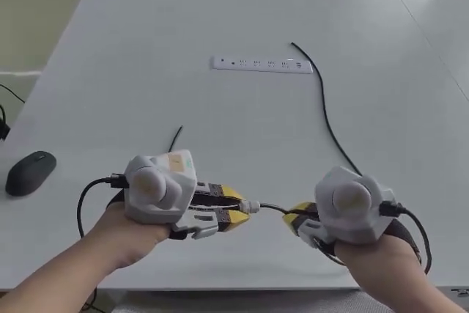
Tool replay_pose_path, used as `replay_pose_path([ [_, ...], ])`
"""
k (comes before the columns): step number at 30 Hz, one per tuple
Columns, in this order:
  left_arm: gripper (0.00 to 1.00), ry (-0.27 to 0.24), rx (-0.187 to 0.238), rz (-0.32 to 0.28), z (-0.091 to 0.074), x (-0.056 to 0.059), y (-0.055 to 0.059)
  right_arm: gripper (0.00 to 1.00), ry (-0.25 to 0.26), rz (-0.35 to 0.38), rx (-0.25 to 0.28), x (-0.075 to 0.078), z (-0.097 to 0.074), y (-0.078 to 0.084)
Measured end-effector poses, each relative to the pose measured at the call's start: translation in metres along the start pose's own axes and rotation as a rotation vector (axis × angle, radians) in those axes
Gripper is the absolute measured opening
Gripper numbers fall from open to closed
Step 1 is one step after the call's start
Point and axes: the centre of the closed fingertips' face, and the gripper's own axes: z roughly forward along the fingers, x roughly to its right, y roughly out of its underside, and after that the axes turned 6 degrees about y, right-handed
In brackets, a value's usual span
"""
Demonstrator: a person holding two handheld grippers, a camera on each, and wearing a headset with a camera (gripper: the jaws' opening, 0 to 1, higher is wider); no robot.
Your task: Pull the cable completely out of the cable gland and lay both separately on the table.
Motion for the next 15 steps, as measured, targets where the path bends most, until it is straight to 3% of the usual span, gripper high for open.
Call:
replay_pose_path([
  [8, 0.15, -0.001, 0.0, -0.002, 0.0, 0.0, 0.001, 0.0, 0.029, 0.114, -0.054, 0.014, 0.003, 0.018],
  [15, 0.15, 0.003, -0.005, -0.002, 0.002, 0.001, 0.002, 0.0, 0.038, 0.15, -0.084, 0.018, 0.005, 0.026],
])
